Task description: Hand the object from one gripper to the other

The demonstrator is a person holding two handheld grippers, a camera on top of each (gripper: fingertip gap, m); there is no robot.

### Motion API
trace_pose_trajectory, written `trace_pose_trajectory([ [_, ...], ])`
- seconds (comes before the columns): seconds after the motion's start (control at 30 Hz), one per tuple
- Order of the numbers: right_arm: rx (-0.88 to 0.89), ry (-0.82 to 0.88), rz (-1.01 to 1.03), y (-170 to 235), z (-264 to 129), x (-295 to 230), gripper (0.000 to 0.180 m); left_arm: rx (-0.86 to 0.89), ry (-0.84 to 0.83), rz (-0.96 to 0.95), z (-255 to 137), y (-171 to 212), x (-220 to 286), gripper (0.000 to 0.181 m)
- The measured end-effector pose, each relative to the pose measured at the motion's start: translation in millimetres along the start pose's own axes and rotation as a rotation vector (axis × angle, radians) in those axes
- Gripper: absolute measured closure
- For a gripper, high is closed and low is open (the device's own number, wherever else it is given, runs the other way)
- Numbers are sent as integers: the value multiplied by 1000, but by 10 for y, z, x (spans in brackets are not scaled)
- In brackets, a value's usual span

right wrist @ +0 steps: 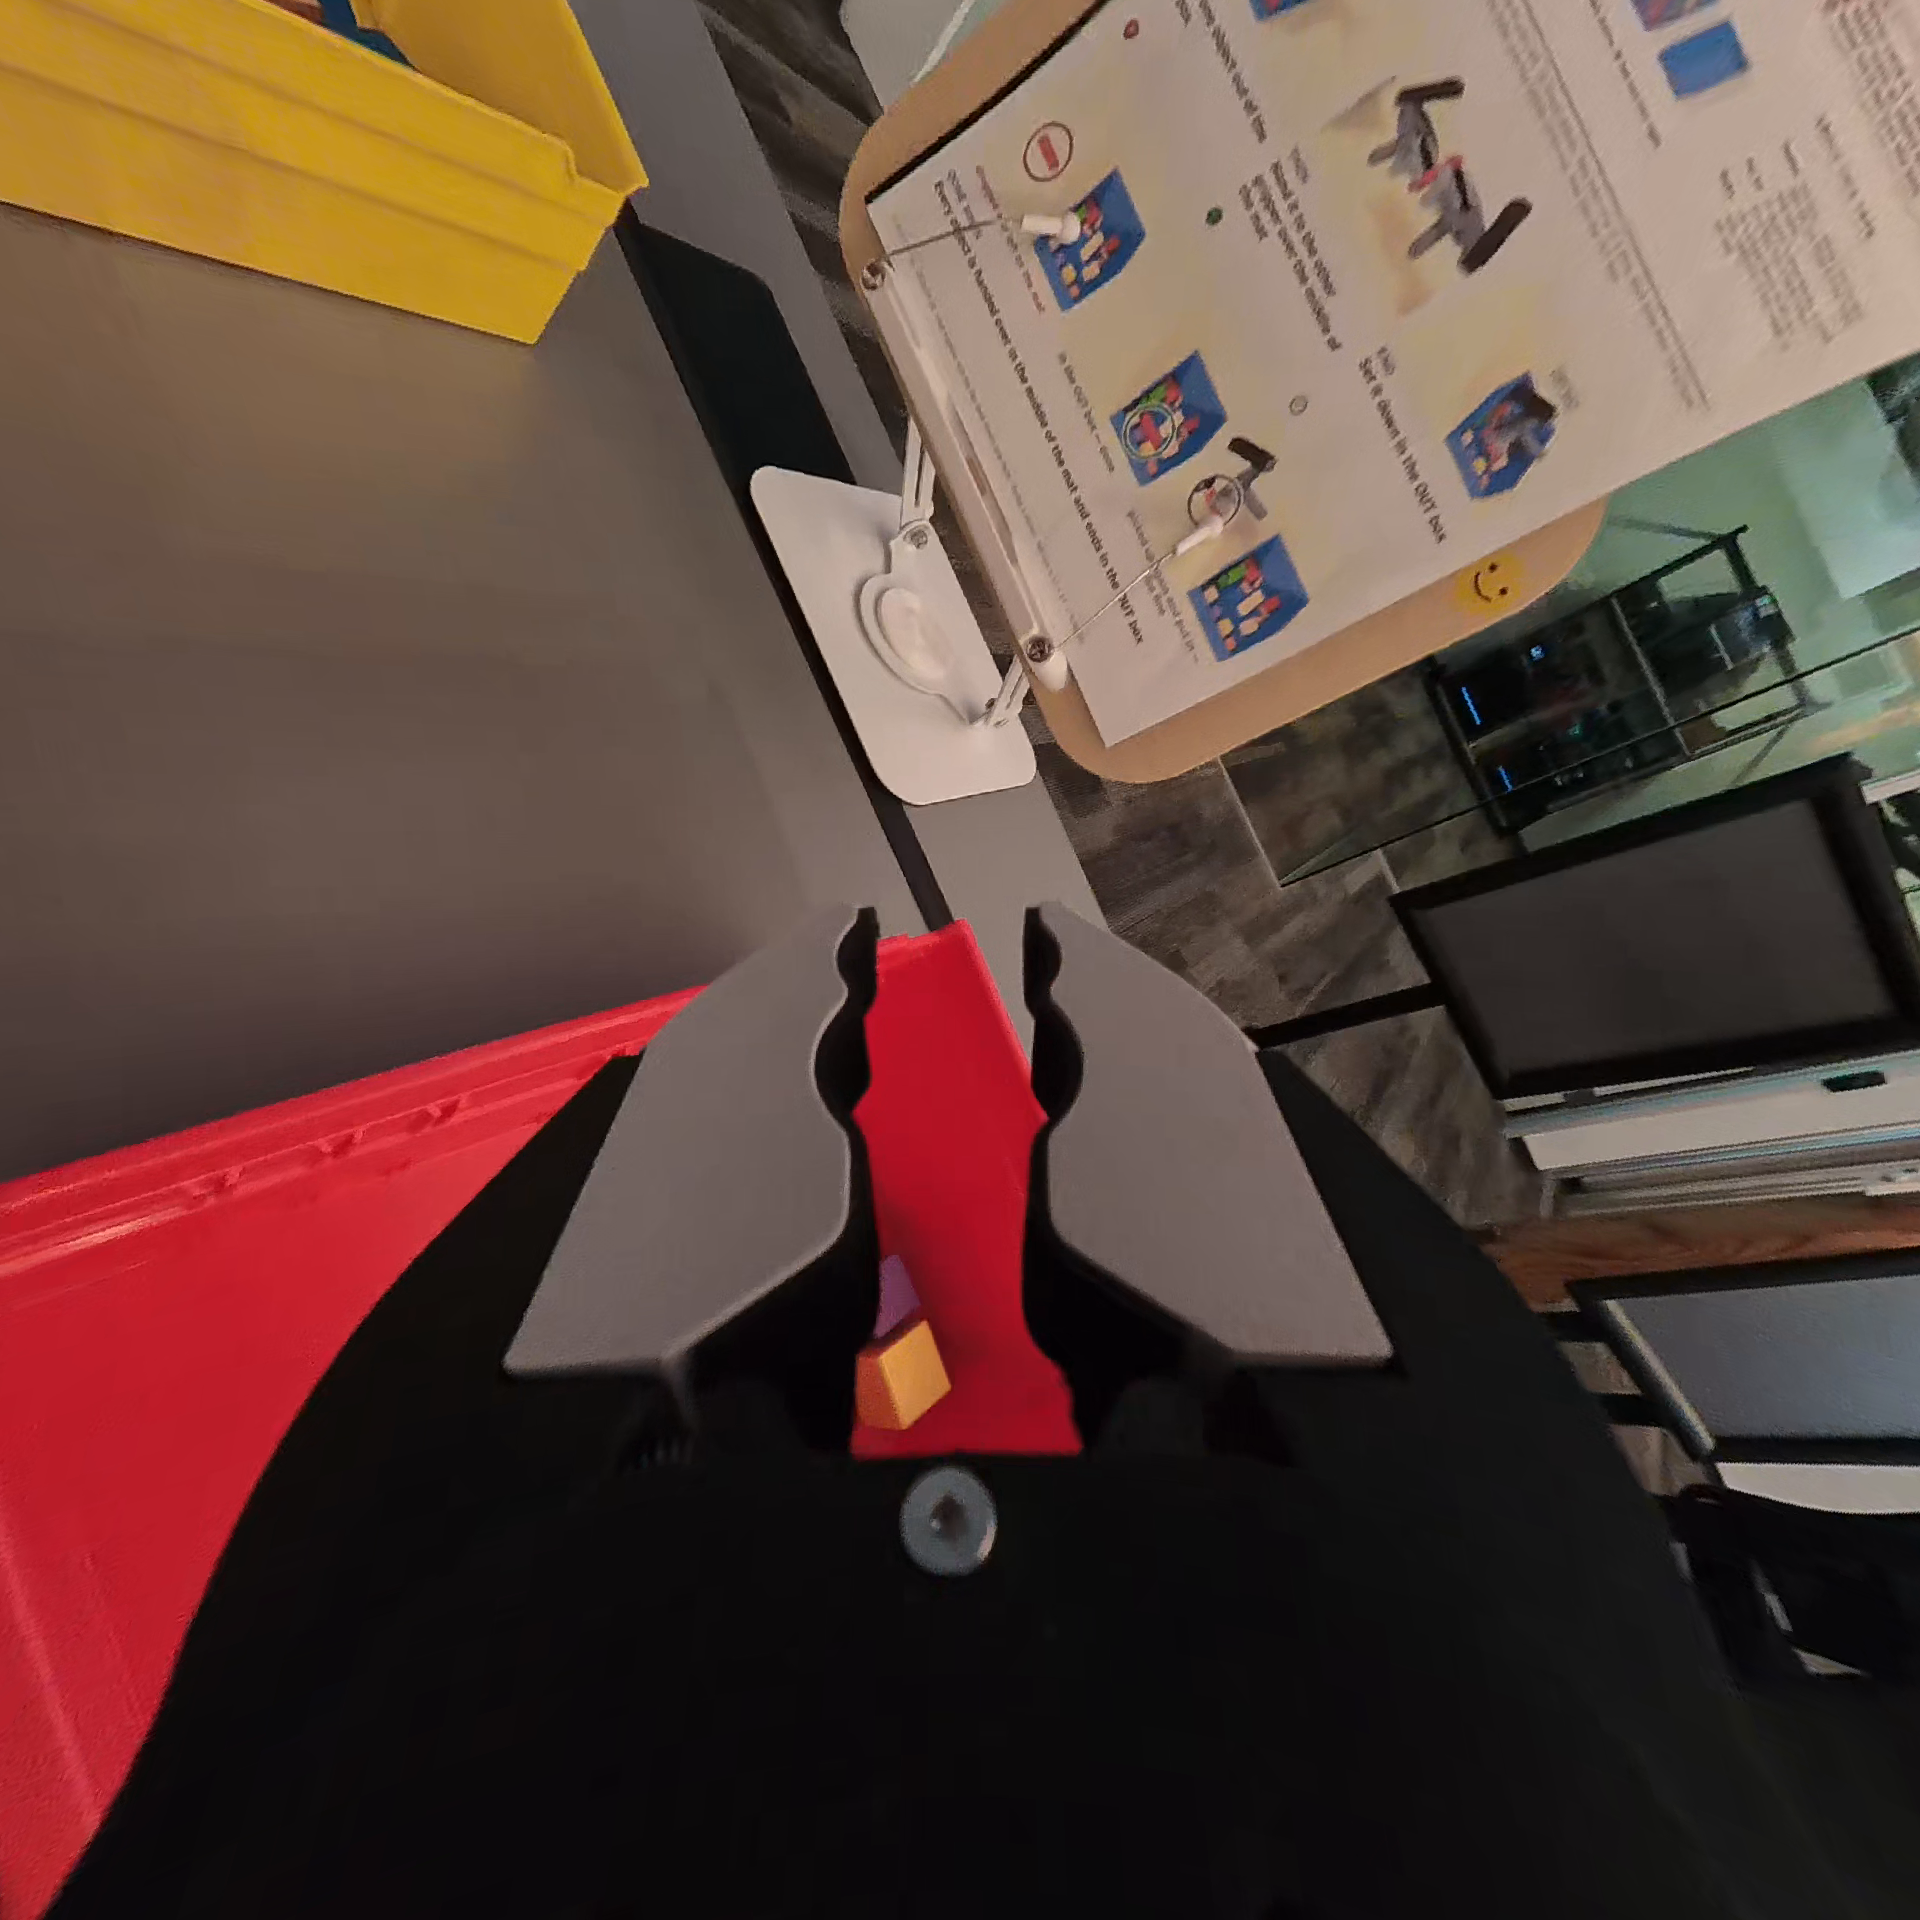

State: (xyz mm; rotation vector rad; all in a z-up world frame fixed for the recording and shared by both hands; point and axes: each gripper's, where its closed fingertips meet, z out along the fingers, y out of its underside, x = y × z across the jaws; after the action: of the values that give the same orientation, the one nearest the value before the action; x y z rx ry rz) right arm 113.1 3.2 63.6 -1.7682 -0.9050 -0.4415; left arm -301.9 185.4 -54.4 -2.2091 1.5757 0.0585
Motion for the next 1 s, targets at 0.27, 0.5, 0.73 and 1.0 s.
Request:
trace_pose_trajectory([
  [0.27, 15, -62, 23, 30, 190, -78, 151, -42, 57, 506, 179, 82, -16, 133],
  [0.5, 5, -82, 20, 34, 260, -128, 151, -157, 78, 642, 468, 293, -62, 132],
  [0.73, -1, -87, 20, 48, 290, -127, 151, -233, 112, 663, 665, 454, -116, 138],
  [1.0, -14, -95, 20, 82, 325, -134, 151, -263, 142, 663, 688, 473, -104, 141],
])
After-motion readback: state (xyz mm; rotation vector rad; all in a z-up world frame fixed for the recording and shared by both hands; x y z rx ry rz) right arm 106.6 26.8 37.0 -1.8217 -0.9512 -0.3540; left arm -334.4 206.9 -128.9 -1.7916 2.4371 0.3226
